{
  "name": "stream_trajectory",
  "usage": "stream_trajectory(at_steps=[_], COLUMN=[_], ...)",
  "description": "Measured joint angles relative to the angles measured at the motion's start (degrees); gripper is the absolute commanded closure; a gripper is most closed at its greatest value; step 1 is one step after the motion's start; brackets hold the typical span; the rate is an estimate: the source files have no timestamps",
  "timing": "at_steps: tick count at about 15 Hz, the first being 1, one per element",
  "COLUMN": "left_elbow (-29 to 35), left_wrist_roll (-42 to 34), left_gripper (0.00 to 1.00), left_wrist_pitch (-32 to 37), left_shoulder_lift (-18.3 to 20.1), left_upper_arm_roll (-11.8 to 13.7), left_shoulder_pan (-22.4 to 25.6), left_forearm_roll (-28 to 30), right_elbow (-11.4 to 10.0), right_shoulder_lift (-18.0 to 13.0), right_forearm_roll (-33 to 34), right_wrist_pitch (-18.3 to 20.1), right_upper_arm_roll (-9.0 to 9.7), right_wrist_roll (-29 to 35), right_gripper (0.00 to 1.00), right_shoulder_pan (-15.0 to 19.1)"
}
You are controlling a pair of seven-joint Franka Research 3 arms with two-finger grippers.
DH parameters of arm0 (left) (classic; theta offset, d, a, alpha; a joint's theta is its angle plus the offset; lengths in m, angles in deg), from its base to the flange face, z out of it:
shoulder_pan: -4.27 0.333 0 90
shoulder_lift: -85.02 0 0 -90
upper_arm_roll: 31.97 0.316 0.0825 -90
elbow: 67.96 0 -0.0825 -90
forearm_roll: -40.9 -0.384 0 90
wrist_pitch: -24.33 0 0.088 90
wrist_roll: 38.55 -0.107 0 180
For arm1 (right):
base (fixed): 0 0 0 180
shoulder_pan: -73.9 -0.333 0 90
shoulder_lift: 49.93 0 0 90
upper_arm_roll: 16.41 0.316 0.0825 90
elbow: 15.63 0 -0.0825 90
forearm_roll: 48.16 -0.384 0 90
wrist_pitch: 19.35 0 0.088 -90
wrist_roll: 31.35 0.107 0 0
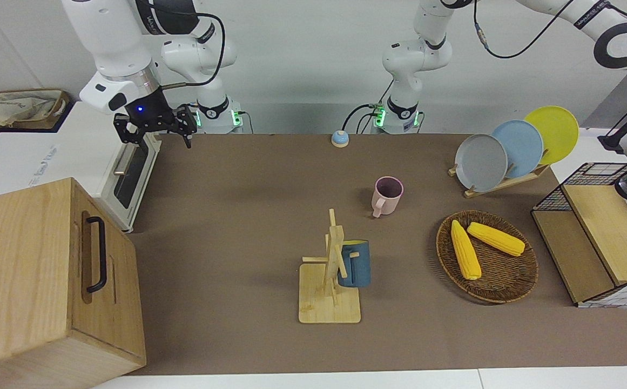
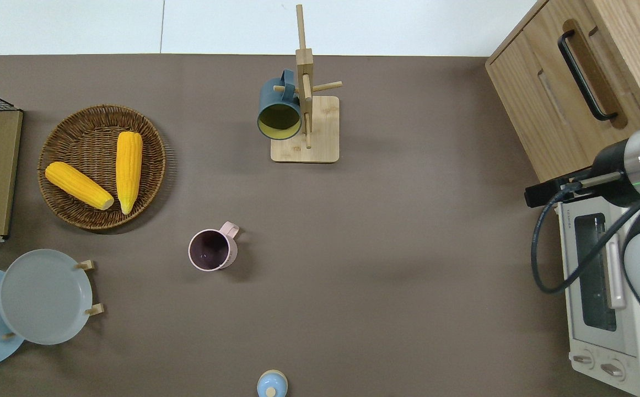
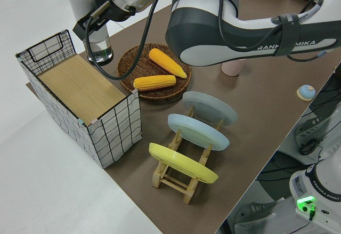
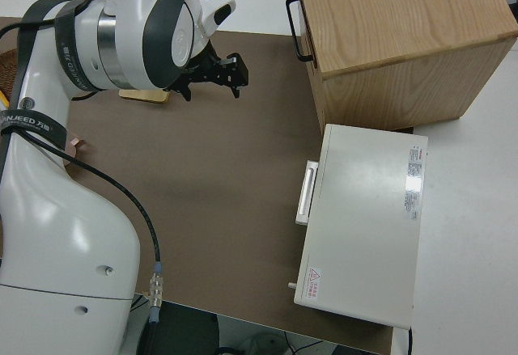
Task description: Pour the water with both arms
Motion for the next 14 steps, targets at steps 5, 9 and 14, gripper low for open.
stream_trajectory(at_steps=[5, 9, 14], left_elbow=[-0.68, -0.70, -0.70], left_wrist_roll=[-12.66, -20.97, -25.38], left_gripper=[1.00, 1.00, 1.00], left_wrist_pitch=[-0.07, -0.60, -1.54], left_shoulder_lift=[-3.15, -4.86, -8.03], left_upper_arm_roll=[0.03, 0.03, 0.02], left_shoulder_pan=[3.35, 4.47, 4.62], left_forearm_roll=[9.13, 14.61, 19.94], right_elbow=[0.00, 0.00, 0.00], right_shoulder_lift=[0.00, 0.00, 0.00], right_forearm_roll=[0.00, 0.00, 0.00], right_wrist_pitch=[0.00, 0.00, 0.00], right_upper_arm_roll=[0.00, 0.00, 0.00], right_wrist_roll=[0.00, 0.00, 0.00], right_gripper=[0.013, 0.013, 0.013], right_shoulder_pan=[0.00, 0.00, 0.00])
